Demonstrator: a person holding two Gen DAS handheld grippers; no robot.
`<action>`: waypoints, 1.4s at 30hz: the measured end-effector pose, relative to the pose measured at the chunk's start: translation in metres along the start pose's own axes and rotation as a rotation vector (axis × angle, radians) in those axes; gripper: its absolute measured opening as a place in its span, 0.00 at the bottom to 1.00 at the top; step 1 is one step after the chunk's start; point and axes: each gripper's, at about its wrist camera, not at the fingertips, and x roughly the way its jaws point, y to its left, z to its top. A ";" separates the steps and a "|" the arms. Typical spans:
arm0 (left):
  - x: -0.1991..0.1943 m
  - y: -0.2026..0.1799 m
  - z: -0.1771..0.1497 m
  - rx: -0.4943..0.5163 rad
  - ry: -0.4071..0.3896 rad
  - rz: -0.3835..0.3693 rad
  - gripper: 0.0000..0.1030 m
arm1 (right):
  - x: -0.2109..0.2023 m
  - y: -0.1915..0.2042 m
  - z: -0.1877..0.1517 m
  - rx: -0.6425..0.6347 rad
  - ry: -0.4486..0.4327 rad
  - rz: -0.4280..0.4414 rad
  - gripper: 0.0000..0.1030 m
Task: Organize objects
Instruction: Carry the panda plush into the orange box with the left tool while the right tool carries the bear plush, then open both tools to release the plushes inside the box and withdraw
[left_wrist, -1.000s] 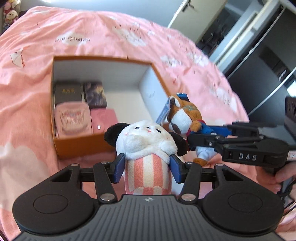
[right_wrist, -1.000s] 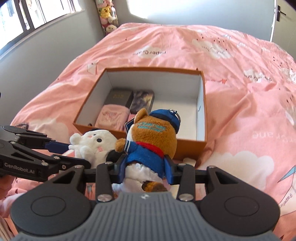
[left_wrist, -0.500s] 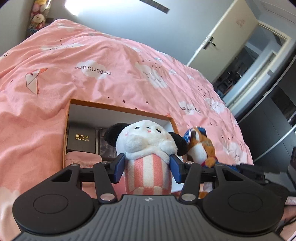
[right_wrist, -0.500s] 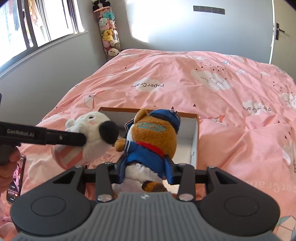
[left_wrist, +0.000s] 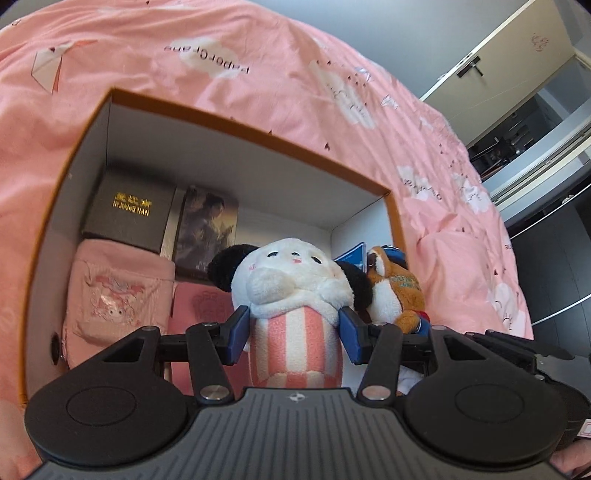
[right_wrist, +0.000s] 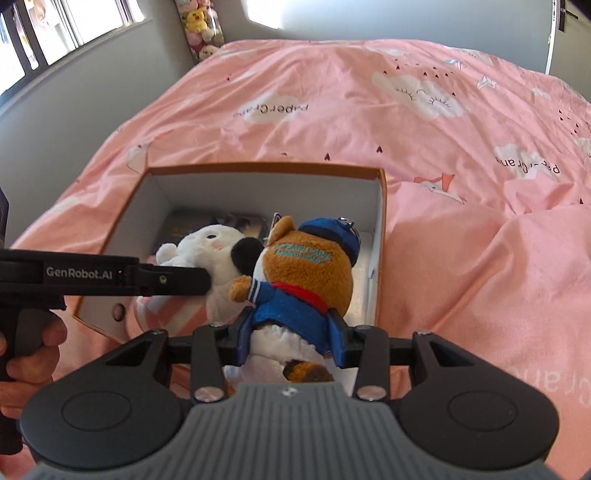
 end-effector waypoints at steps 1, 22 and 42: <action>0.003 0.000 -0.001 0.000 0.008 0.009 0.57 | 0.003 0.000 0.001 -0.009 0.008 -0.002 0.41; 0.050 0.009 -0.005 -0.072 0.161 -0.029 0.59 | 0.045 0.002 0.017 -0.177 0.203 -0.094 0.42; 0.052 0.007 -0.007 0.011 0.192 -0.058 0.68 | 0.063 0.009 0.019 -0.267 0.308 -0.117 0.47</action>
